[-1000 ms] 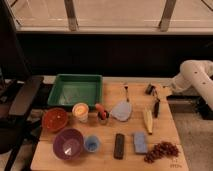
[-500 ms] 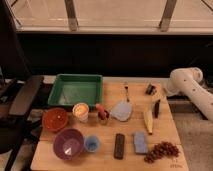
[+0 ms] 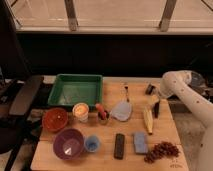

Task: Place brush in table surface

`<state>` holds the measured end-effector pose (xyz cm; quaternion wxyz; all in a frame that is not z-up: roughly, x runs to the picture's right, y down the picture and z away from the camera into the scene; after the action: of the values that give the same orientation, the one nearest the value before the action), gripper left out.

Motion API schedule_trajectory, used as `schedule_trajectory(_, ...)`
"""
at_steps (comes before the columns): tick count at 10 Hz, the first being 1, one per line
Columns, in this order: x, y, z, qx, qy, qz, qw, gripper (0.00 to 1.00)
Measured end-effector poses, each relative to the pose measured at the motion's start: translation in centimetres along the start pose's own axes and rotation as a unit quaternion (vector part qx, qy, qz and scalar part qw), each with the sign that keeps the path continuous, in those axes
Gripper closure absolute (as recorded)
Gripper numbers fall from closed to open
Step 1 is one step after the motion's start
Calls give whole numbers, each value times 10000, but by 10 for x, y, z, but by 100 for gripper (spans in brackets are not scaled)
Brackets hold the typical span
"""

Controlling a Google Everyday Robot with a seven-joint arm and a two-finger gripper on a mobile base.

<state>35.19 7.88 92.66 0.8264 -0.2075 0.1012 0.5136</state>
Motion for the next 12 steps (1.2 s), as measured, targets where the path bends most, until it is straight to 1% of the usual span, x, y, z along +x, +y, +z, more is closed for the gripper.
schedule_trajectory(1,0,-3,8,-65,75,63,9999,20)
schedule_trajectory(2,4,-6,17,-168,181,153,9996,20)
schedule_trajectory(3,6,-7,22,-241,246,197,9992,22)
schedule_trajectory(5,9,-10,31,-391,330,277,9983,38)
schedule_trajectory(6,13,-14,31,-430,330,309,9981,51)
schedule_trajectory(10,20,-13,26,-521,334,300,9976,91)
schedule_trajectory(11,22,-12,23,-551,316,294,9975,96)
schedule_trajectory(12,21,-10,17,-605,269,276,9974,100)
